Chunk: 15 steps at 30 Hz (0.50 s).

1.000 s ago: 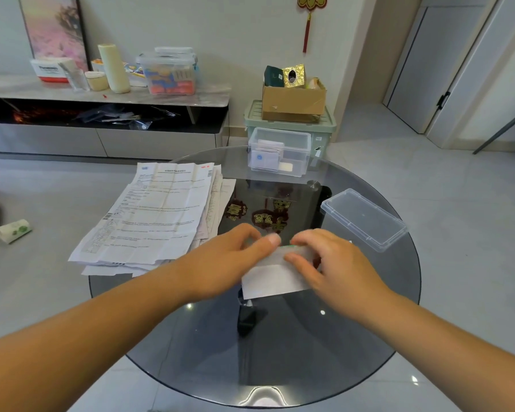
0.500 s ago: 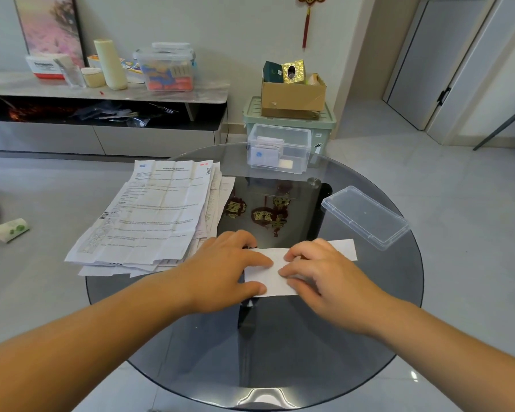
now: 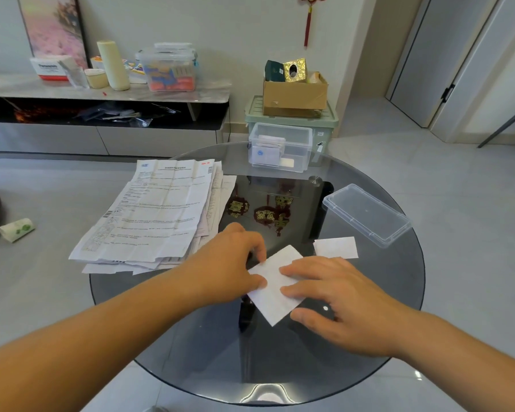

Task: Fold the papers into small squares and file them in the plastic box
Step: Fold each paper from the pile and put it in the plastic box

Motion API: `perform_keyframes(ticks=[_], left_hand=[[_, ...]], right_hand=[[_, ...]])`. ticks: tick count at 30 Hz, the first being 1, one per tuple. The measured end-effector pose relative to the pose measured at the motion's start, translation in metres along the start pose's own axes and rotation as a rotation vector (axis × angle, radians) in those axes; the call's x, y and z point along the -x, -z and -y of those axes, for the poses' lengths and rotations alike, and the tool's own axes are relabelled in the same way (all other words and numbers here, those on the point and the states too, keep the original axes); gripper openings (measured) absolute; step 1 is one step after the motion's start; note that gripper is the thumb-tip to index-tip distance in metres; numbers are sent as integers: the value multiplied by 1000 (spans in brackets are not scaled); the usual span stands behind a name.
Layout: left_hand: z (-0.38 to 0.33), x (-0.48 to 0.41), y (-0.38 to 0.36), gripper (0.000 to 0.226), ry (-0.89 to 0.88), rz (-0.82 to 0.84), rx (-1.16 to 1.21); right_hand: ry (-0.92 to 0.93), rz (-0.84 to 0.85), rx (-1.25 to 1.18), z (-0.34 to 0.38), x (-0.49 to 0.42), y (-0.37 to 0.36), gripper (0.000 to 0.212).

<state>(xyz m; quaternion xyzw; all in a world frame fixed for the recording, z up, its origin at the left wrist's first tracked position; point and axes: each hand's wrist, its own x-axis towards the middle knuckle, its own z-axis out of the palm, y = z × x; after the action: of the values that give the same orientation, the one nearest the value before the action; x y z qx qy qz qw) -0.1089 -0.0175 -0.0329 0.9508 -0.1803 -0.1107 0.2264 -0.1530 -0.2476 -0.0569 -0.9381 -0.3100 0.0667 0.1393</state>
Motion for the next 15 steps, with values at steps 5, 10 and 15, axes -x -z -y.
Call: perform_keyframes(ticks=[5, 10, 15], left_hand=[[-9, -5, 1, 23, 152, 16, 245], [-13, -2, 2, 9, 241, 116, 449], [-13, 0, 4, 15, 293, 176, 579]], right_hand=[[14, -18, -17, 4, 2, -2, 58], [30, -10, -17, 6, 3, -2, 71], [-9, -62, -49, 10, 3, -3, 71]])
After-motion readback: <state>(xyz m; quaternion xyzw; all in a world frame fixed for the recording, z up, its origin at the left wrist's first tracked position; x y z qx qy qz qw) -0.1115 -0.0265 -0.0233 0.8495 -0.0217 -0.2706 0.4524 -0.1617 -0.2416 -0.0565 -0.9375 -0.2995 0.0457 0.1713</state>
